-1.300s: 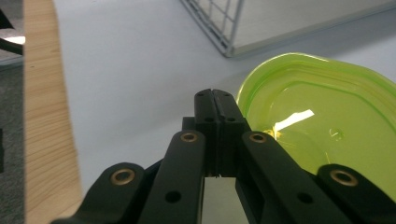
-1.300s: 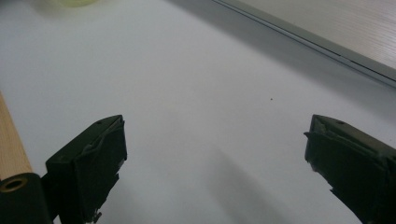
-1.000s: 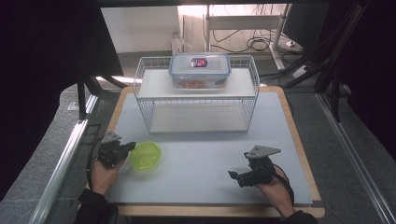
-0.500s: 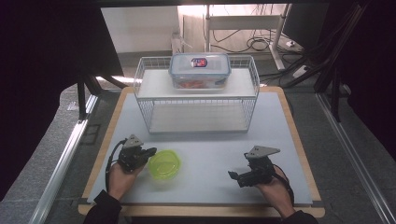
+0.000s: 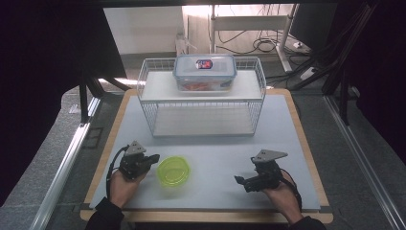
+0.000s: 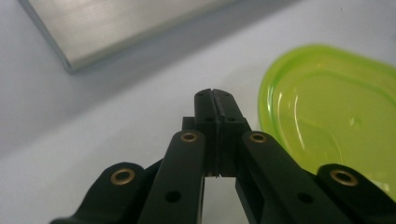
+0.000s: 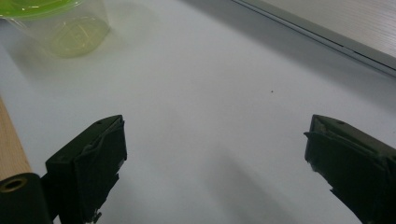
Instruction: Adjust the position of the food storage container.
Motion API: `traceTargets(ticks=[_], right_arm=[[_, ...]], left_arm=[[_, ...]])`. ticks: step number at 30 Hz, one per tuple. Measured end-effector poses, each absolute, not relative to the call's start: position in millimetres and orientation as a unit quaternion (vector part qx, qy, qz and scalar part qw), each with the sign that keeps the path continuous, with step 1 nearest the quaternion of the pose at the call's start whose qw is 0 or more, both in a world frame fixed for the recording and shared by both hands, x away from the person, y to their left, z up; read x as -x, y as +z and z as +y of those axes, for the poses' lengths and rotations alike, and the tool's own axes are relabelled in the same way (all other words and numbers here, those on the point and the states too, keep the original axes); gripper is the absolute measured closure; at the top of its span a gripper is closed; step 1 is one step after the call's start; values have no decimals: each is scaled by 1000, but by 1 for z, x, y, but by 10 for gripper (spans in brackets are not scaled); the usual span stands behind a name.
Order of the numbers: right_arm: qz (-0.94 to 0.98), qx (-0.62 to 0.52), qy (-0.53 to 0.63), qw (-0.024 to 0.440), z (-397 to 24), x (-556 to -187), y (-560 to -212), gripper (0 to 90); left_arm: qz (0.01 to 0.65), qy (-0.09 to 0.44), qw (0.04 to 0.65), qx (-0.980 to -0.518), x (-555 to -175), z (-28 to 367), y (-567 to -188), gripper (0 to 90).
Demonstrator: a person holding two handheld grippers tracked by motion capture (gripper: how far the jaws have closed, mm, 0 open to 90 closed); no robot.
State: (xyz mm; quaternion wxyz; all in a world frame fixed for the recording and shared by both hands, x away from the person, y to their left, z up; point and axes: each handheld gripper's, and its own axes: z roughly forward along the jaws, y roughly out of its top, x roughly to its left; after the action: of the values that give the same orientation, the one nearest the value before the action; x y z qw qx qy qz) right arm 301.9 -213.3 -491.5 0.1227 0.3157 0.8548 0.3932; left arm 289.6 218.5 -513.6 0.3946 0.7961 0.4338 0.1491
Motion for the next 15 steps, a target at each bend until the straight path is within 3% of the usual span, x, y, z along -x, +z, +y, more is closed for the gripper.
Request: traceTargets(ticks=[15], right_arm=[[855,-315,393,125,-212,-301,-491,54]], left_arm=[[421,116,348,-829,-246,203,-526,899]])
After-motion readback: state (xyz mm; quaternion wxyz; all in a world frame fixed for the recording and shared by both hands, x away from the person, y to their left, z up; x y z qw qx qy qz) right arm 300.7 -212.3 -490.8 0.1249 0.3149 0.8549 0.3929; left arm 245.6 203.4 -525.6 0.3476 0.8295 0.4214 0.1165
